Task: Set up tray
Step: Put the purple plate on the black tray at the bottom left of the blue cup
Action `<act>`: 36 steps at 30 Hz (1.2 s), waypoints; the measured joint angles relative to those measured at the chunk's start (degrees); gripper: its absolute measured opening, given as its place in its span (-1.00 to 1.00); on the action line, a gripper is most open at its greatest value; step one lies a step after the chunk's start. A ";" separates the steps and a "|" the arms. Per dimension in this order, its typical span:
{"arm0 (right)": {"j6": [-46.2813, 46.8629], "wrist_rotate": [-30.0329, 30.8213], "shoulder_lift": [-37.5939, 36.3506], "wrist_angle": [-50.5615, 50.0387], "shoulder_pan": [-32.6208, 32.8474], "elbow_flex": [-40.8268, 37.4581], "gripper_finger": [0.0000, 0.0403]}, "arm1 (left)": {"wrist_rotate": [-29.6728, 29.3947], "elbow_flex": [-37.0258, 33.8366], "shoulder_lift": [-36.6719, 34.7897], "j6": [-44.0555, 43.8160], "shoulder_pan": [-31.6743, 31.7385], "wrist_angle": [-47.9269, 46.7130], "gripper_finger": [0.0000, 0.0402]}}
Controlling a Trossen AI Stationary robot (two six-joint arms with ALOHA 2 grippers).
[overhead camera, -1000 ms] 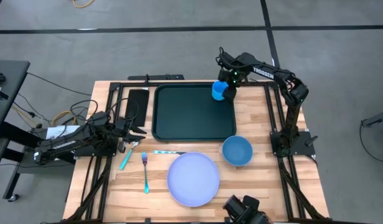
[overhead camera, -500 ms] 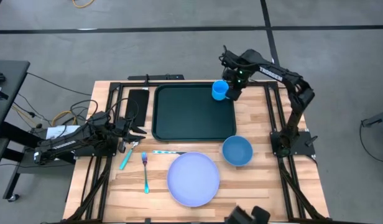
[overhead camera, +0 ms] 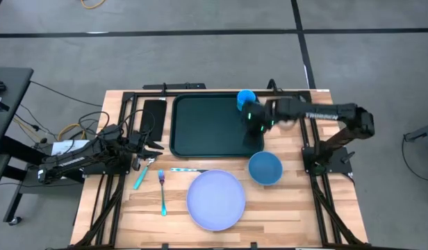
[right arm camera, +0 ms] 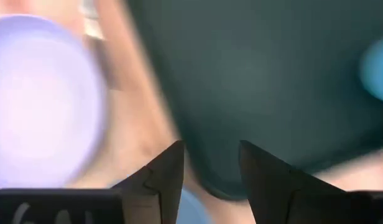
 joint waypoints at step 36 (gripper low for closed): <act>13.03 3.94 27.47 11.50 19.63 8.18 -0.14 | 0.02 -0.02 0.02 0.00 0.01 0.22 -0.58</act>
